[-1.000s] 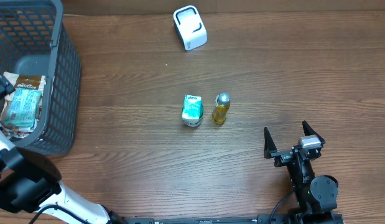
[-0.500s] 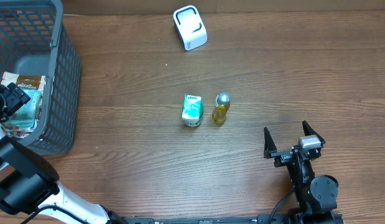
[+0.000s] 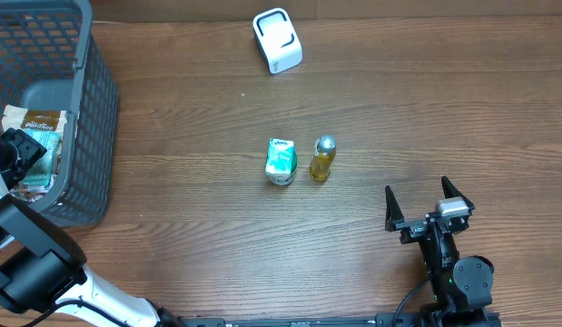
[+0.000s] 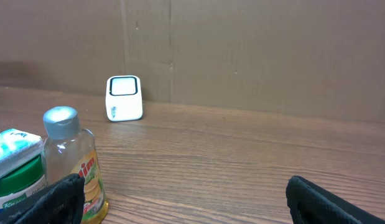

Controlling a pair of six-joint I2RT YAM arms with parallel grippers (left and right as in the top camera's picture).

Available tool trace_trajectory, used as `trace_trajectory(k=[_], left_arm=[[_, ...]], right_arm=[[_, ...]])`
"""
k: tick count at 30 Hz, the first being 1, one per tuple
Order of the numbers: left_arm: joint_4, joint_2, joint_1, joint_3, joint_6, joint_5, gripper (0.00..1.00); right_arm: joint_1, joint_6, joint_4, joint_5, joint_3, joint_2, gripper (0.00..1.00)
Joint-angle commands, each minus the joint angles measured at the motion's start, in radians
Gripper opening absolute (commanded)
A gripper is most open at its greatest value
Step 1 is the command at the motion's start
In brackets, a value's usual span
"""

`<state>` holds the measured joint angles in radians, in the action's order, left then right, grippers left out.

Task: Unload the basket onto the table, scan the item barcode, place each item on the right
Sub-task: 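Reach into the basket and grasp the green wipes packet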

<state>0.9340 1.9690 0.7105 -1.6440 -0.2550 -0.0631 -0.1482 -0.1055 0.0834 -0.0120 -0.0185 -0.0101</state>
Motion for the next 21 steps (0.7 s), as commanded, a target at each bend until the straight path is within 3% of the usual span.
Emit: trace_trajectory(k=[1,21], left_arm=[[-0.008,0.000,0.005,0.004,-0.015,0.008,0.68],[-0.154,0.000,0.005,0.121,-0.015,-0.019,0.66]], right_arm=[[0.003,-0.004,-0.002,-0.010,0.011,0.007,1.00],[0.003,-0.004,-0.002,-0.010,0.011,0.007,1.00]])
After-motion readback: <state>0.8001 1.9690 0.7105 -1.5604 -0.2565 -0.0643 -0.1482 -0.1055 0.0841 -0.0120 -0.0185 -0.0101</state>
